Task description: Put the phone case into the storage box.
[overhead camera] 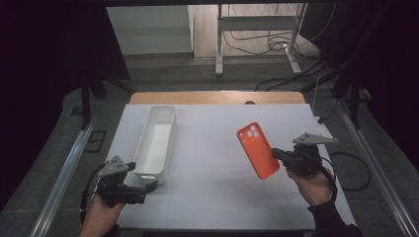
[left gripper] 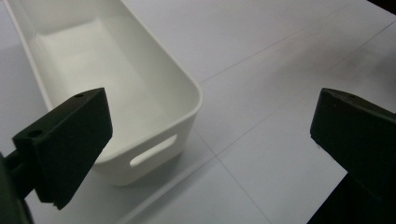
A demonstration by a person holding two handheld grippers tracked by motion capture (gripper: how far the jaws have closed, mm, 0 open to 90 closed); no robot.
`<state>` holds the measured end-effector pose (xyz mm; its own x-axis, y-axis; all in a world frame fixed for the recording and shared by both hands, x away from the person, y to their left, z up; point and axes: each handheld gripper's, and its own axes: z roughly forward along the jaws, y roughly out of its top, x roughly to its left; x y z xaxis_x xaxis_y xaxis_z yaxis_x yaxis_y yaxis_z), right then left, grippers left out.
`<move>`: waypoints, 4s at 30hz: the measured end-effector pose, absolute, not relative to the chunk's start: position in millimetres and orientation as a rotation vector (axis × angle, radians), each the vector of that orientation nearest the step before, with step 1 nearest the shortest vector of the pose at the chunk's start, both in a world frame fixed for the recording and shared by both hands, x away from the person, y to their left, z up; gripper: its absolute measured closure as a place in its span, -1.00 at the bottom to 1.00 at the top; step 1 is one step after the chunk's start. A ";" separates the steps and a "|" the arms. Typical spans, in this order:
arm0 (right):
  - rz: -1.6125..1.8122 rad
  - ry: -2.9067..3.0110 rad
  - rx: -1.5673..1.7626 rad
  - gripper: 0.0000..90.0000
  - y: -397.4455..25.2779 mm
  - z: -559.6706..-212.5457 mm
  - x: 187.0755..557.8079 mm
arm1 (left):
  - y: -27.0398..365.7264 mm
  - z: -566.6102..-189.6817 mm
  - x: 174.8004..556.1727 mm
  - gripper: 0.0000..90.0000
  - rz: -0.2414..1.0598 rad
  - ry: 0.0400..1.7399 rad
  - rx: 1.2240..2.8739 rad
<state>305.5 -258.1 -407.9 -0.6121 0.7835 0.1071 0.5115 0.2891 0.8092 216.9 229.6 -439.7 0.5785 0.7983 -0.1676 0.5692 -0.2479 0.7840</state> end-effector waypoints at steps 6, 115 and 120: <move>1.240 2.247 1.173 0.99 -256.5 -407.2 304.5 | 223.6 -436.7 226.4 -1.00 0.291 1.092 1.940; 1.268 2.334 0.939 0.99 -162.3 -415.4 274.4 | 91.9 -438.2 309.4 -0.82 -0.176 0.855 1.878; 1.266 2.338 0.933 0.99 -161.1 -415.9 273.3 | 93.8 -439.6 310.0 -0.36 -0.225 0.870 1.861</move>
